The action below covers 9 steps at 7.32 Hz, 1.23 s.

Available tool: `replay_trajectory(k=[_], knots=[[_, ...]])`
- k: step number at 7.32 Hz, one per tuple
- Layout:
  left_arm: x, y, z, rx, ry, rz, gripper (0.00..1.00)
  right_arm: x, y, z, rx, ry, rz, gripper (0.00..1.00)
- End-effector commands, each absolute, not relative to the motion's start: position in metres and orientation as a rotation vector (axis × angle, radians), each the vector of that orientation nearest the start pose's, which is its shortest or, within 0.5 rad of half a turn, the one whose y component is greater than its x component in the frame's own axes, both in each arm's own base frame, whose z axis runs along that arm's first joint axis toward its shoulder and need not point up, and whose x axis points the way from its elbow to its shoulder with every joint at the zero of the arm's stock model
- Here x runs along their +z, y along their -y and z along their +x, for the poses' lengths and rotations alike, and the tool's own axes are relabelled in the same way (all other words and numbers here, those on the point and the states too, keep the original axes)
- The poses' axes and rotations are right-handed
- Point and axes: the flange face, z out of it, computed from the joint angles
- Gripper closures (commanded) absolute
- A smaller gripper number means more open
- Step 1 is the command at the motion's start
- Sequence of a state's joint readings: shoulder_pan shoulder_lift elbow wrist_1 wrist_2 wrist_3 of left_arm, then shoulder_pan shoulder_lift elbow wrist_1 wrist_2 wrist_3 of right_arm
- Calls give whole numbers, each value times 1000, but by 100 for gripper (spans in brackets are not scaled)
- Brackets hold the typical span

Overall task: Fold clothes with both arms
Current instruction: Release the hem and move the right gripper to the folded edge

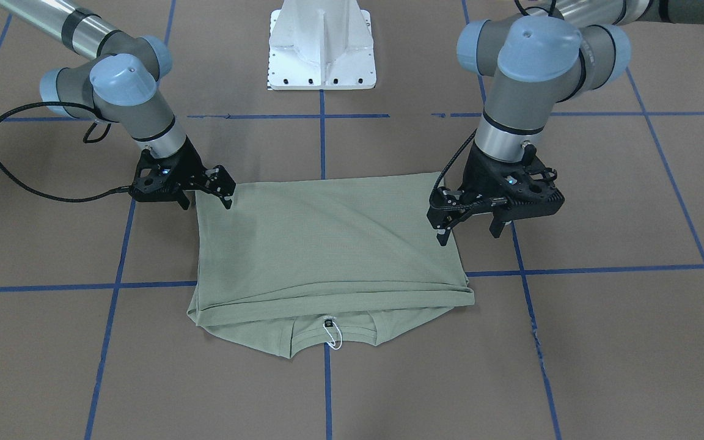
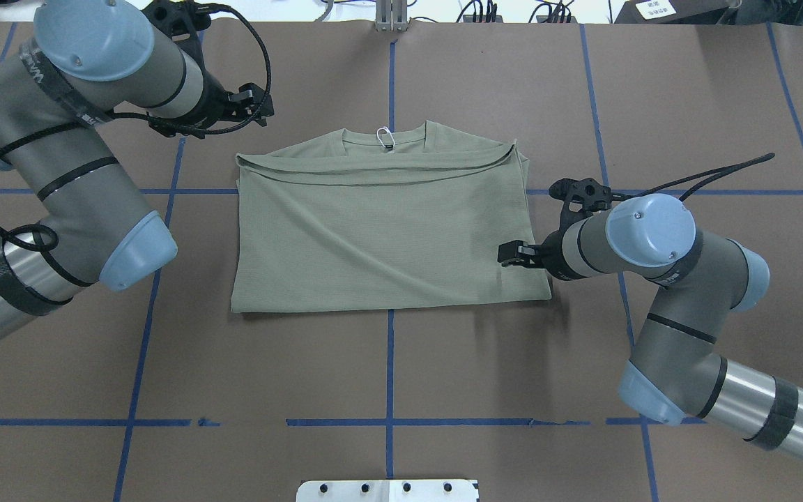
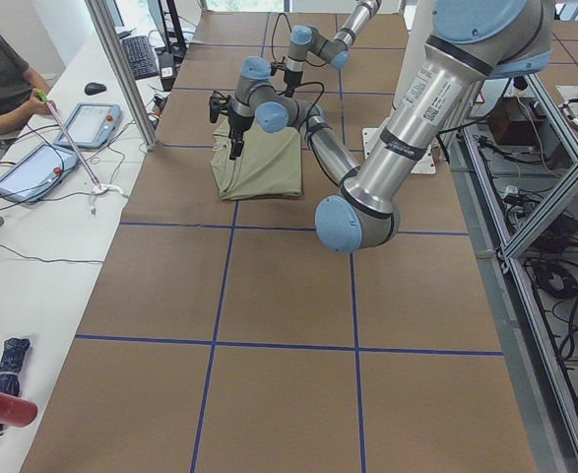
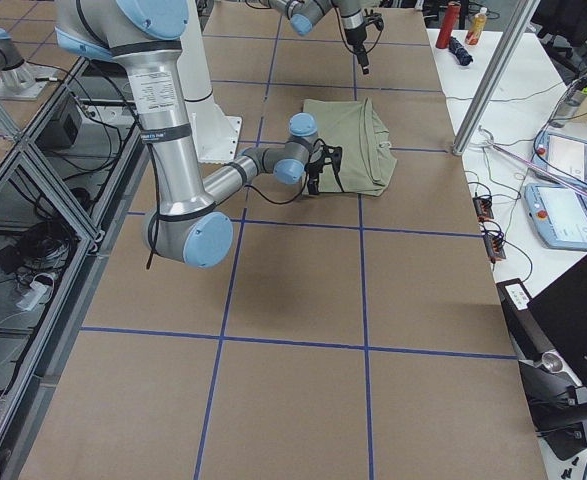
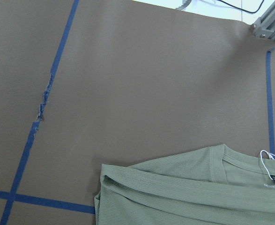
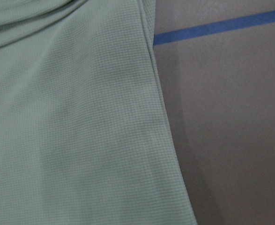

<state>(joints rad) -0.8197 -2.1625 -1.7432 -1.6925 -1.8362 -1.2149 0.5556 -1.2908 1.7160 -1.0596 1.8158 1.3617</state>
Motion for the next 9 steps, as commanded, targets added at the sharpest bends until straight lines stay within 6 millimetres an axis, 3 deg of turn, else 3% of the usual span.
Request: replay_trajectory(k=[1, 2, 5, 7, 8, 9], knots=[[226, 552, 369, -312, -875, 284, 0, 390, 410, -462, 200, 944, 132, 41], [228, 552, 369, -312, -874, 281, 0, 395, 408, -460, 199, 937, 124, 99], [226, 551, 370, -308, -877, 282, 0, 393, 397, -444, 180, 932, 49, 100], [225, 550, 369, -308, -879, 285, 0, 382, 378, -418, 178, 916, 33, 100], [223, 549, 367, -308, -883, 289, 0, 374, 359, -407, 161, 905, 13, 100], [219, 547, 366, -307, -890, 292, 0, 372, 325, -395, 124, 878, -25, 100]])
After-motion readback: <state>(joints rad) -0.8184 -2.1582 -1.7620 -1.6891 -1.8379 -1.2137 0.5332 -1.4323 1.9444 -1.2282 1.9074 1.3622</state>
